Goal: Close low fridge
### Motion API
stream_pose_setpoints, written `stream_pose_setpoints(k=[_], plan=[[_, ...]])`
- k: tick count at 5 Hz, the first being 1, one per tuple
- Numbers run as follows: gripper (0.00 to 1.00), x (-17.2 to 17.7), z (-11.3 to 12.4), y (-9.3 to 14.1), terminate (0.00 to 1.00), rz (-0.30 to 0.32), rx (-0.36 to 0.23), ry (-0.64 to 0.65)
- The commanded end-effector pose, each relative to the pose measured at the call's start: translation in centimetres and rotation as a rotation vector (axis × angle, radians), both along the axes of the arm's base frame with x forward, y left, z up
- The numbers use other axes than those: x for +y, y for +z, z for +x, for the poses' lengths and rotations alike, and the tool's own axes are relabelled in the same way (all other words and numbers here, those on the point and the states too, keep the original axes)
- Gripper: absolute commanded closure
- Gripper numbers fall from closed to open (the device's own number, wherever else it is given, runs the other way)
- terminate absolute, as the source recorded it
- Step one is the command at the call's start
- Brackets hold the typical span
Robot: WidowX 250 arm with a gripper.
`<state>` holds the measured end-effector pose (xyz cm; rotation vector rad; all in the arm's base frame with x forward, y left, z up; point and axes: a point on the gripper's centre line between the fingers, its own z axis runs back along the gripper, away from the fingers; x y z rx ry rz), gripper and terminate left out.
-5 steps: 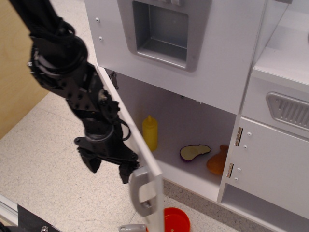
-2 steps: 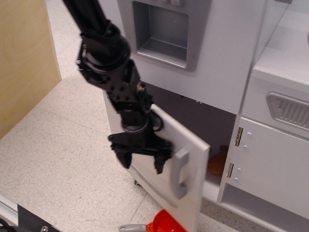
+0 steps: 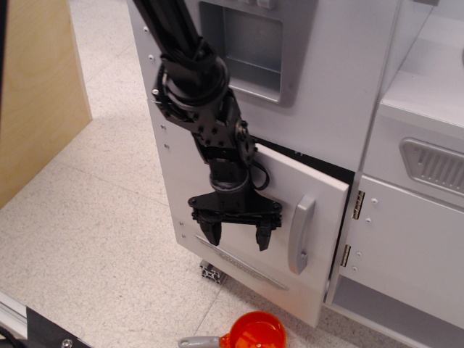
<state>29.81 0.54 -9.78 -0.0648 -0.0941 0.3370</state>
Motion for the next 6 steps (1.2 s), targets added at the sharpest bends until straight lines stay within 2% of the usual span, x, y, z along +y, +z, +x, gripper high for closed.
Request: stream_pose_setpoints(k=[1,2,4,6], plan=[[0.00,-0.1,2.6,1.1,0.00,0.015,-0.070,0.026],[0.00,-0.3,3.2,0.9,0.00,0.005,-0.076,0.045],[0.00,0.3,0.1,2.8,0.00,0.025,-0.058,-0.025],[0.00,0.3,0.1,2.8,0.00,0.025,-0.058,-0.025]])
